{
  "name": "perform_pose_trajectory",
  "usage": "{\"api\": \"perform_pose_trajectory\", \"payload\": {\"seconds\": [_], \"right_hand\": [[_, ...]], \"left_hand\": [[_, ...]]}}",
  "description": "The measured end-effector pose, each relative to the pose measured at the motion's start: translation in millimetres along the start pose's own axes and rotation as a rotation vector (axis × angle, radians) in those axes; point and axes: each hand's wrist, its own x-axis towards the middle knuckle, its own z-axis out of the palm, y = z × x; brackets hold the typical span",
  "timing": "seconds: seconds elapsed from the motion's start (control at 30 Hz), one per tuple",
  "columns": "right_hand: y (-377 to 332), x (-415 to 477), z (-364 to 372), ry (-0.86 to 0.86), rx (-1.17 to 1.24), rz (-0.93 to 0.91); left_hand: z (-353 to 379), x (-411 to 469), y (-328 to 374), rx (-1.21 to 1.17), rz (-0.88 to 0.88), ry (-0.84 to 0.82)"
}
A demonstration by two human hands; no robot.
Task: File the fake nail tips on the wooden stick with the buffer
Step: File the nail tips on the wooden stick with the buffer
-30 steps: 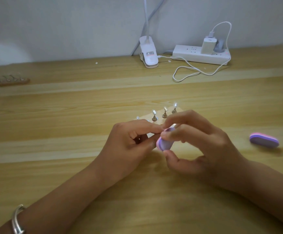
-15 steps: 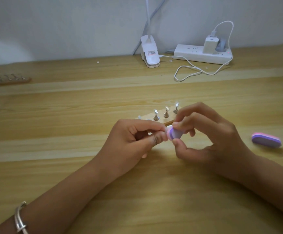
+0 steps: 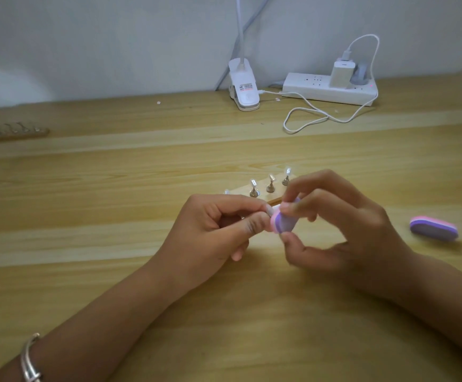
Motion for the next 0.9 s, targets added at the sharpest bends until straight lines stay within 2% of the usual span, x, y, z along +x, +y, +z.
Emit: {"api": "perform_pose_trajectory", "payload": {"seconds": [0.2, 0.4, 0.57, 0.73, 0.9], "right_hand": [[-2, -1, 2, -0.003, -0.049, -0.079], [5, 0, -5, 0.061, -0.031, 0.036], [-5, -1, 0, 0.019, -0.021, -0.086], [1, 1, -4, 0.09, -0.024, -0.007], [-1, 0, -2, 0.035, -0.047, -0.064]], "left_hand": [[0, -1, -1, -0.03, -0.005, -0.017], [1, 0, 2, -0.115, -0.023, -0.027], [2, -1, 4, -0.134, -0.014, -0.046], [3, 0, 5, -0.131, -0.028, -0.051], [3, -1, 5, -0.12, -0.029, -0.056]]}}
